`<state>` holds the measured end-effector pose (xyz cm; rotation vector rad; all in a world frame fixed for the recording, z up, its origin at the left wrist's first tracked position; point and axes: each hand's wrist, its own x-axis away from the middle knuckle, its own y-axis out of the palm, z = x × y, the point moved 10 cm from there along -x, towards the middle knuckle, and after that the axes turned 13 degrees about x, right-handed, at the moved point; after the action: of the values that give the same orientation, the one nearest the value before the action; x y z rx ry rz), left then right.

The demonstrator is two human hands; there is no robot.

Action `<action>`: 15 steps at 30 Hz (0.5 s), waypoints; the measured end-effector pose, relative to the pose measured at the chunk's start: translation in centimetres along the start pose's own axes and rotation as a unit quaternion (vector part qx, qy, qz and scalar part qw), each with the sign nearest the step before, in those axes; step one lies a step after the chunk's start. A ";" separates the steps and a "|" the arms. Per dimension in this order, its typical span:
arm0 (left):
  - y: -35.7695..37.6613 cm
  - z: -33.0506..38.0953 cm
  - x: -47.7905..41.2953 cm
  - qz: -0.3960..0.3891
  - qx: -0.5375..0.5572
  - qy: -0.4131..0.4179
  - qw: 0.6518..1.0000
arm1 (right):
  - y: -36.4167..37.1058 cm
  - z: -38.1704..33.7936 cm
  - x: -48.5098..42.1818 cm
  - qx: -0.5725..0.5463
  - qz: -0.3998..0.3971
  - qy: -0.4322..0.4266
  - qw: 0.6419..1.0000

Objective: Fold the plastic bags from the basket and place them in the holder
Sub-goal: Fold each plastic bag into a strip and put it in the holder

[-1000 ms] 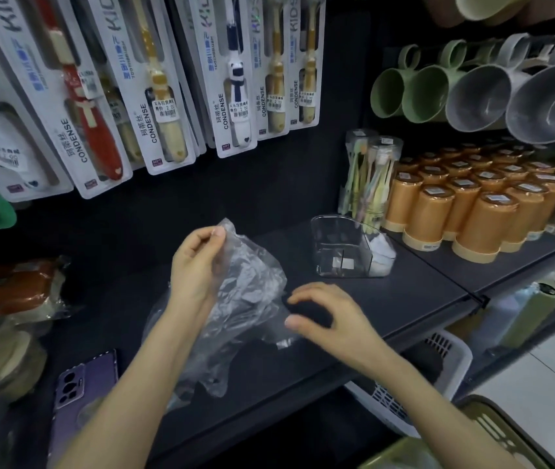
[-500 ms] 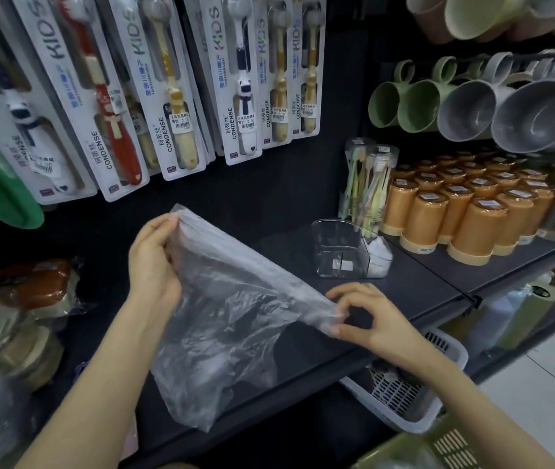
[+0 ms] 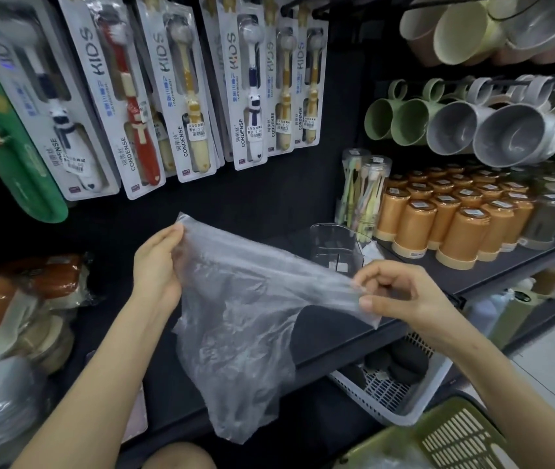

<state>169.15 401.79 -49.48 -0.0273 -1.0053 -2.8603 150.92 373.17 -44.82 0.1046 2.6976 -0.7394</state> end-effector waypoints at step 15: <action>-1.6 -1.6 -1.3 0.022 -0.166 0.065 0.984 | -4.0 9.3 -3.1 0.045 0.153 0.266 0.951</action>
<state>170.27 402.18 -51.83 0.1066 -0.4911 -2.9081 156.02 365.04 -49.29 0.8365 3.0252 -0.8264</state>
